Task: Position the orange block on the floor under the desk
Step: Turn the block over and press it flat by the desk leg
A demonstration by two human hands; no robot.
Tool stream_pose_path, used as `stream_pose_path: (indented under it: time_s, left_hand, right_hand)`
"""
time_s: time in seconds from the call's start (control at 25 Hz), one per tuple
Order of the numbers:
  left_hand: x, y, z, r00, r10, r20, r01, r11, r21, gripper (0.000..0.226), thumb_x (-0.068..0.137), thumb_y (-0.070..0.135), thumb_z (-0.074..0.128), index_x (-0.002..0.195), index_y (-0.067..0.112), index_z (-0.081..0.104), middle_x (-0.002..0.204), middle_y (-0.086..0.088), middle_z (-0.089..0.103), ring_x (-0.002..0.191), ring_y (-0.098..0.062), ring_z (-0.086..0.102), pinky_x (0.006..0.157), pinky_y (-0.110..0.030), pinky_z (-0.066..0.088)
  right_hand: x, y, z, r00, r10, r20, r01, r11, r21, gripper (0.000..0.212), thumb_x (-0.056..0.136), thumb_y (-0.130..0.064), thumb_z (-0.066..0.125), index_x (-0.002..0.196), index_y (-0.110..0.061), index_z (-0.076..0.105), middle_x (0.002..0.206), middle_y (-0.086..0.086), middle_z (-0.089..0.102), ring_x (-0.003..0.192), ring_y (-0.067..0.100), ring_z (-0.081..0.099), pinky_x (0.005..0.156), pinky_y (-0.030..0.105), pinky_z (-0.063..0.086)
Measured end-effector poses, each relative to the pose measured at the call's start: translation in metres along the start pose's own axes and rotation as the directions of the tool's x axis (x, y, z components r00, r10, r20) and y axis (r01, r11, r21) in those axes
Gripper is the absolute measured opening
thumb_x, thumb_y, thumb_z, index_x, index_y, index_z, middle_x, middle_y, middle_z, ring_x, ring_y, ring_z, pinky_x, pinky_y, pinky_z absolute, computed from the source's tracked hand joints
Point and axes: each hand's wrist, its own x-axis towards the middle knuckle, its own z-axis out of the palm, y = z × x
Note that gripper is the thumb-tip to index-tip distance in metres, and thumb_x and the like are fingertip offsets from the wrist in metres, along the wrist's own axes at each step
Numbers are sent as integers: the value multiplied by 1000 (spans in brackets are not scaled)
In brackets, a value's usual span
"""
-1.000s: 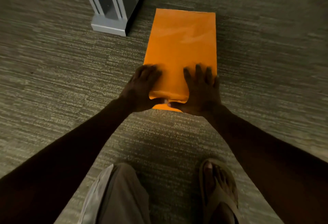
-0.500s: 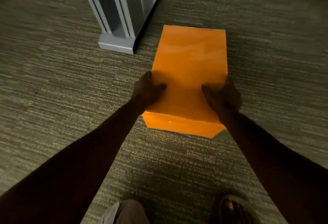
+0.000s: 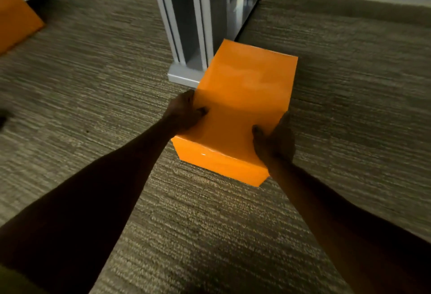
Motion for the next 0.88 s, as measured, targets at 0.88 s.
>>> stream_pose_path:
  time_s: [0.88]
  left_hand:
    - [42, -13, 2, 982, 180, -49, -156, 934, 320, 87, 90, 58, 39, 161, 13, 16, 165, -21, 25, 151, -43, 27, 120, -58, 30]
  right_hand:
    - [28, 1, -2, 839, -528, 129, 534, 755, -382, 113, 78, -85, 48, 163, -23, 4, 168, 23, 3, 152, 49, 9, 116, 63, 22]
